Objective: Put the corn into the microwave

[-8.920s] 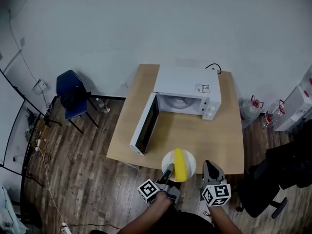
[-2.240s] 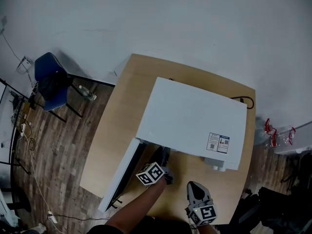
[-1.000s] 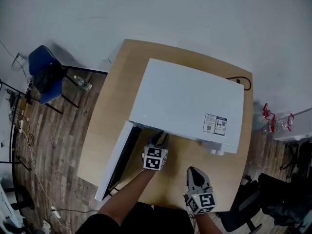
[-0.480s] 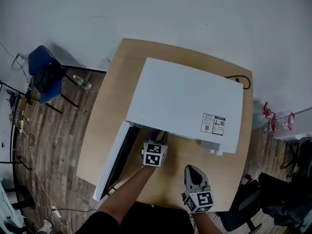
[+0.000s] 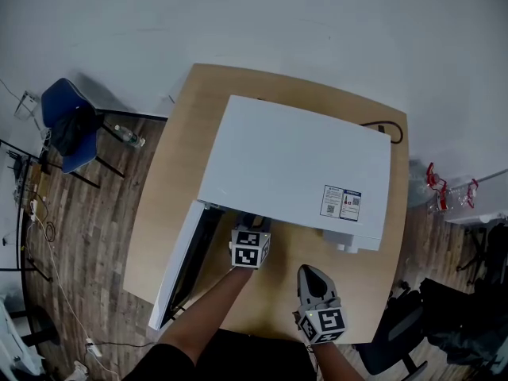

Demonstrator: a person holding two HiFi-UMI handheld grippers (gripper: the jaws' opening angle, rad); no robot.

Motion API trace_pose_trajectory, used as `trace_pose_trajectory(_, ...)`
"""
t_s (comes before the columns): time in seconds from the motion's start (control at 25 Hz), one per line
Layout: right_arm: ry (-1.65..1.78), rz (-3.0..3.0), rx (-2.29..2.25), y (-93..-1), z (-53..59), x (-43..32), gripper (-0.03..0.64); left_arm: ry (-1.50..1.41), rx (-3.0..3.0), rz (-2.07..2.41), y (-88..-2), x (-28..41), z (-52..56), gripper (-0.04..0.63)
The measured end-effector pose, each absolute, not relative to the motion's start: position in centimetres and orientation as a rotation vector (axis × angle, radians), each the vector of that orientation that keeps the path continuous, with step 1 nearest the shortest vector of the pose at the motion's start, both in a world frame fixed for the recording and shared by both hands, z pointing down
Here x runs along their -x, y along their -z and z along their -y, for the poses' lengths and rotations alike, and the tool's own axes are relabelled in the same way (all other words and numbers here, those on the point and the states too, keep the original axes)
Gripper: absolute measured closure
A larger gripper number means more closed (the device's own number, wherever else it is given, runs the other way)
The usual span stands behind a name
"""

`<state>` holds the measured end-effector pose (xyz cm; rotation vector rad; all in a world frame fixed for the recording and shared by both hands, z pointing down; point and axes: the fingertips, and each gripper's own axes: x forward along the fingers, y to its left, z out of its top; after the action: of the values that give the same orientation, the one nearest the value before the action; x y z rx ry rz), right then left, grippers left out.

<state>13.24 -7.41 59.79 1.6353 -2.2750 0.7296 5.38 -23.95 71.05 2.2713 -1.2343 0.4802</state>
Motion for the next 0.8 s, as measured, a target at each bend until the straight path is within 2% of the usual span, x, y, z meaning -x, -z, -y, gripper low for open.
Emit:
trace_pose_trajectory(0.52,-0.719,2.250,-1.667,-59.8,7.7,-14.2,0.558,-0.472,-2.271,1.194,-71.0,-6.0,24.2,0.503)
trace_pose_trajectory(0.8,-0.682,2.252,-1.697,-57.9,5.4,-13.9,0.557,-0.421,-2.308,1.144,-67.6,-4.1,19.7,0.502)
